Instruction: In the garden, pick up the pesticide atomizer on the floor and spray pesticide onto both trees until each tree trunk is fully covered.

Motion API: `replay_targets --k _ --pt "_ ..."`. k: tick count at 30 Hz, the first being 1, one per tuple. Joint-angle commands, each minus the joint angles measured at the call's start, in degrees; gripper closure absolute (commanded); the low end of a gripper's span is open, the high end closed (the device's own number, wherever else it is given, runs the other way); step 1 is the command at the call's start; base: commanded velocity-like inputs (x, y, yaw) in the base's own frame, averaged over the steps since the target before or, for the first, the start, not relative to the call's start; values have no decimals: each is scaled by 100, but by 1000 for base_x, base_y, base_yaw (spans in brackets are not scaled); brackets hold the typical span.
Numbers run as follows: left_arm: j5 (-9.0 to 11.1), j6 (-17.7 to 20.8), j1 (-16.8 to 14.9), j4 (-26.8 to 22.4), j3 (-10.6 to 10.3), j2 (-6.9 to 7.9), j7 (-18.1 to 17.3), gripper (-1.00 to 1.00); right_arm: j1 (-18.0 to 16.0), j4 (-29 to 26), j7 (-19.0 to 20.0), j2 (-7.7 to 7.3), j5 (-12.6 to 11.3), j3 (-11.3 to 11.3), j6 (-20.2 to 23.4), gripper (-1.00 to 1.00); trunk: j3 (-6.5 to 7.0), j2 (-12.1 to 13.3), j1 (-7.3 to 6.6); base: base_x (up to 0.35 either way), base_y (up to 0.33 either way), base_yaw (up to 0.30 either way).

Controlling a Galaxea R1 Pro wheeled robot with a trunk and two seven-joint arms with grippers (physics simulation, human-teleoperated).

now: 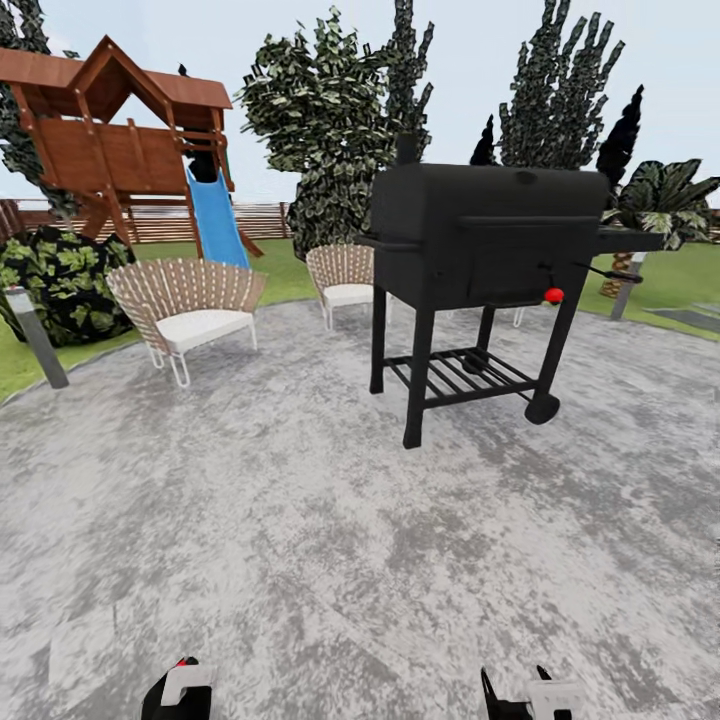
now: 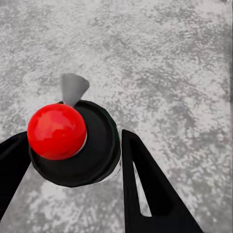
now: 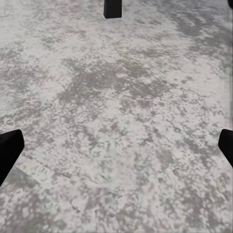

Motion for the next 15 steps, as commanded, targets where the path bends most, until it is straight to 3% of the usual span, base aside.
replay_targets --k 1,15 --pt "-2 0 0 -1 0 0 0 100 1 0 0 -1 -1 1 0 -100 0 0 0 303 132 -296" --pt "-4 0 0 1 0 0 0 100 1 0 0 3 -5 2 0 -100 1 0 0 280 127 -300"
